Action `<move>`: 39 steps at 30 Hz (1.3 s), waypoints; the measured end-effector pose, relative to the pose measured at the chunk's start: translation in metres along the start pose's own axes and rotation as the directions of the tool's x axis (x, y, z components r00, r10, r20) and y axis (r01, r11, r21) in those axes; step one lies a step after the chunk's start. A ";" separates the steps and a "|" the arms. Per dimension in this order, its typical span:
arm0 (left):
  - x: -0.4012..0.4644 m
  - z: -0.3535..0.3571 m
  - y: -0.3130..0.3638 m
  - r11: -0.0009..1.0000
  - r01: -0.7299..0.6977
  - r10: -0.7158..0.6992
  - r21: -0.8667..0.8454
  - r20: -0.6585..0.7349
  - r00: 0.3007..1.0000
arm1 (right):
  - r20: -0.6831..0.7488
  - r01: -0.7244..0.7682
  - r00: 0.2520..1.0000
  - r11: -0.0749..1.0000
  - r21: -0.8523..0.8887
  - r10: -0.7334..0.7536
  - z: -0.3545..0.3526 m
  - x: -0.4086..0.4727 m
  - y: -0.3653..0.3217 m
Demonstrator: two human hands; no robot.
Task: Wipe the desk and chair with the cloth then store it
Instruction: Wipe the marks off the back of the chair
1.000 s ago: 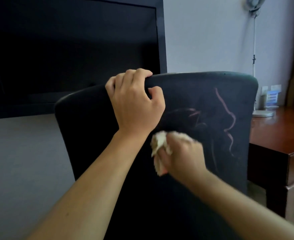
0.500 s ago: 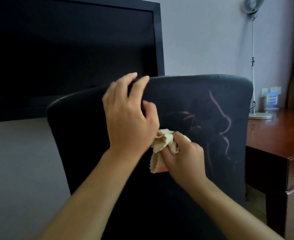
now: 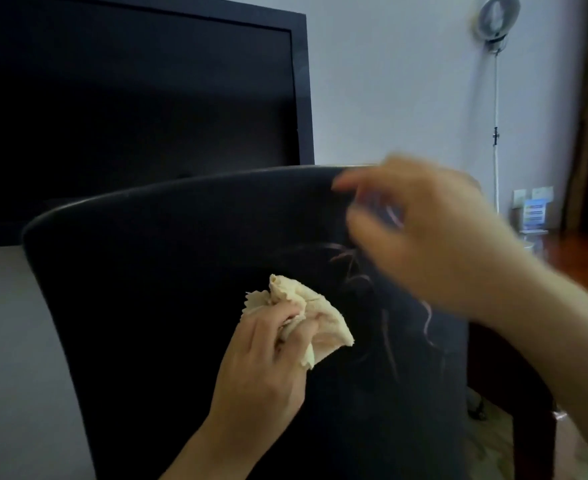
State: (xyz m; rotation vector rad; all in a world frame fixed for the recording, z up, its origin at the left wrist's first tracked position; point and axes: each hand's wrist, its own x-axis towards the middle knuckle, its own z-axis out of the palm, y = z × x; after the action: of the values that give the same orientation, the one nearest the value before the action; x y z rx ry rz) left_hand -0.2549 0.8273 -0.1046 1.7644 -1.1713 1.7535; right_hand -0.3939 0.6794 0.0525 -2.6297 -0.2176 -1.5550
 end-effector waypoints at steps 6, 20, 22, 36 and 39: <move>-0.003 0.002 -0.007 0.998 0.003 -0.006 0.064 0.035 0.999 | -0.068 -0.048 0.997 0.995 -0.090 0.042 0.030 0.057 0.022; 0.036 0.018 0.015 0.993 0.017 -0.019 0.121 0.014 1.000 | -0.097 -0.188 0.977 0.982 0.008 0.188 0.031 0.056 0.065; 0.006 0.022 0.023 0.995 -0.014 0.006 0.103 0.076 0.997 | -0.134 -0.225 0.966 0.974 -0.029 0.219 0.036 0.051 0.073; 0.057 0.037 0.049 0.955 -0.103 0.058 0.279 0.162 0.985 | -0.130 -0.226 0.965 0.974 0.024 0.227 0.034 0.050 0.073; 0.039 0.041 0.052 0.976 -0.150 0.114 0.157 0.214 0.970 | -0.134 -0.222 0.965 0.975 0.026 0.224 0.031 0.049 0.071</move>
State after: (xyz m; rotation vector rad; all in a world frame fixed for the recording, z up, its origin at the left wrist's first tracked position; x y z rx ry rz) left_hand -0.2741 0.7549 -0.0879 2.0520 -1.2792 1.8327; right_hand -0.3322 0.6177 0.0802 -2.4267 0.0767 -1.6400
